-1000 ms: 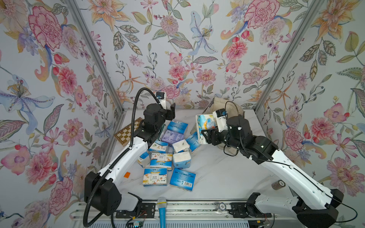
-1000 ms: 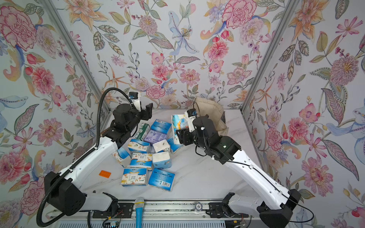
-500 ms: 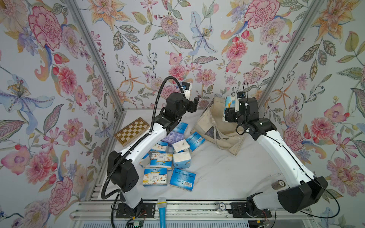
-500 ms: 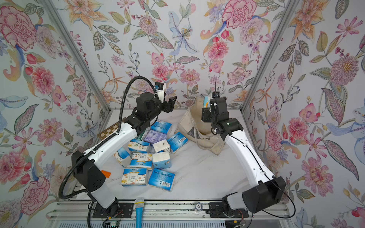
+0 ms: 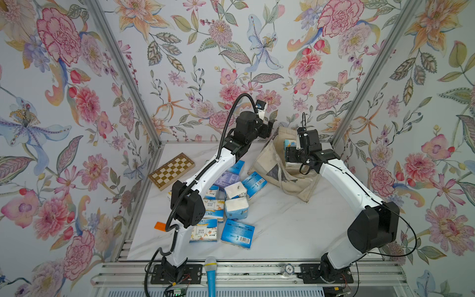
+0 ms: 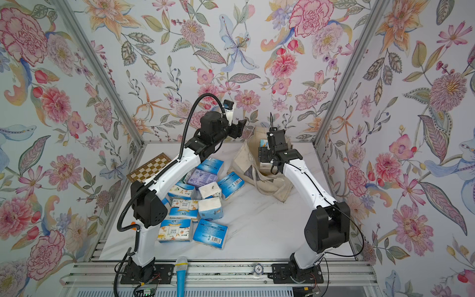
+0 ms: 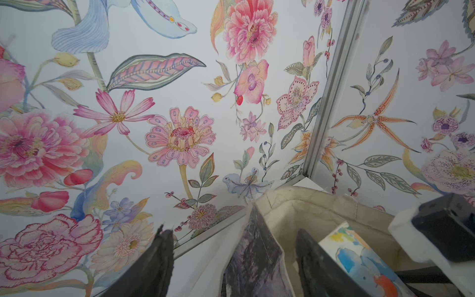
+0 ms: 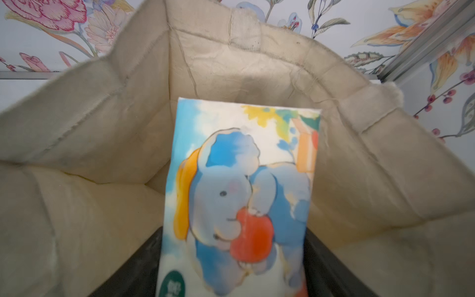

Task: Put tissues into the canvas bag
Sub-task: Place the pack of facial tissues in the canvas bag.

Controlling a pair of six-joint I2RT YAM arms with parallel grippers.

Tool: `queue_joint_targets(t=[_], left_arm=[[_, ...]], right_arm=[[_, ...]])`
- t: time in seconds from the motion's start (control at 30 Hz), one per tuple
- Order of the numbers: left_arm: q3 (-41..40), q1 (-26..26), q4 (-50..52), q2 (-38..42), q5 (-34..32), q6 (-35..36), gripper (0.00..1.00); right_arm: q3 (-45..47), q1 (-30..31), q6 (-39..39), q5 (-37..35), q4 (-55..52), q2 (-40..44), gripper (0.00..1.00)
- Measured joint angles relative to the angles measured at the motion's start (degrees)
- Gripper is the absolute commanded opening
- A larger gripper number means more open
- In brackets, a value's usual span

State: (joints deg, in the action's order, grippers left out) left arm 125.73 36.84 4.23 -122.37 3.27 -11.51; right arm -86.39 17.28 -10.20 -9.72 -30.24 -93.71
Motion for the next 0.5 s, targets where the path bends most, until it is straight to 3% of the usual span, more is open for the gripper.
queue_joint_targets(t=[0.23,0.5], left_arm=[[1.5,0.4,3.1,-1.5,0.9,1.5,0.72],[-7.1,0.4,3.3,0.1,0.9,2.8,0.7]], right_arm=[[0.1,-1.0,-0.1,2.3,0.2,-0.4,0.85],[1.1,-1.3,-0.3,3.7,0.7,5.0,0.83]])
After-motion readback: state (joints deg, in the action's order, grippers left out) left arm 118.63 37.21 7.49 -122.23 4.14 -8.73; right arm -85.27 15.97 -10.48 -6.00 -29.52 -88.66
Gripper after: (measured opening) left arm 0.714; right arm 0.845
